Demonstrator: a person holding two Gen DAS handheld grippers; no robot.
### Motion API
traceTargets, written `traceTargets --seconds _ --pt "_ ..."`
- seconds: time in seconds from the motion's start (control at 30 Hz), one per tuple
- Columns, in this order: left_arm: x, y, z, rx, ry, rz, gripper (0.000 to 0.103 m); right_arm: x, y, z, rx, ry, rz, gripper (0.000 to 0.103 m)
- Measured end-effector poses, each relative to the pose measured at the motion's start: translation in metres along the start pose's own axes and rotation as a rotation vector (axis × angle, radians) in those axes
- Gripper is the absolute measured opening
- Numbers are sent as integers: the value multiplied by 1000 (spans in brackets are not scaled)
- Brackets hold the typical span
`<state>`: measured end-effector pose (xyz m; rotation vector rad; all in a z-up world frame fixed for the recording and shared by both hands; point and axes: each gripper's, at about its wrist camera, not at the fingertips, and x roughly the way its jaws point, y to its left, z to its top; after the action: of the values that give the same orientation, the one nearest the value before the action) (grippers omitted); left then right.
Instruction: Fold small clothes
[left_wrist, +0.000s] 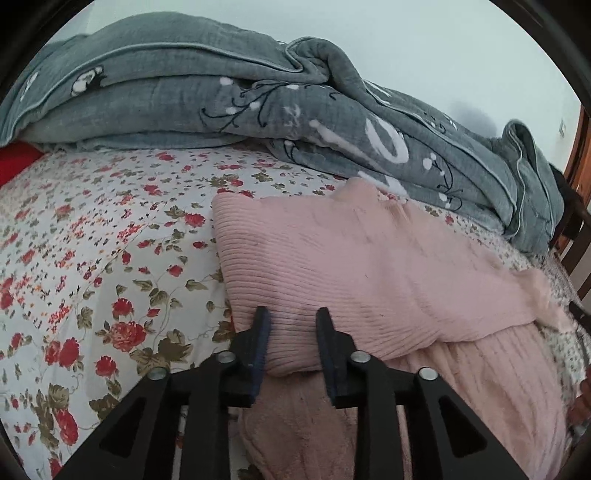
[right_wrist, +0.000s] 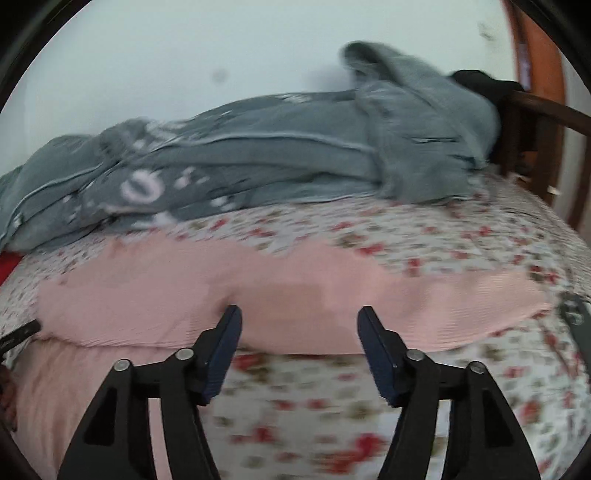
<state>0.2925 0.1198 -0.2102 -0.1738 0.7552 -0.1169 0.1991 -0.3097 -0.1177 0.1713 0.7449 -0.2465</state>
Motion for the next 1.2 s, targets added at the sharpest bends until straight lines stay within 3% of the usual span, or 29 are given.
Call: traceTargets --seconds 0.17,0.23,0.4,0.6,0.8,1.2 --pt "-1 -6 0 36 -10 27 43 -2 -71 1 138 21 -76 69" --pt "-3 -4 0 27 -14 57 66 -3 -91 -1 171 23 -114 69" --pt "0 8 1 -31 4 13 66 -2 -144 -8 272 38 -147 69" --pt "0 8 -1 -32 5 15 66 12 -182 -17 335 89 -161 69" --pt "0 8 -1 -35 10 16 66 21 -202 -16 369 84 -134 67" --pt "3 7 0 -27 19 18 67 44 -230 -6 448 85 -110 38"
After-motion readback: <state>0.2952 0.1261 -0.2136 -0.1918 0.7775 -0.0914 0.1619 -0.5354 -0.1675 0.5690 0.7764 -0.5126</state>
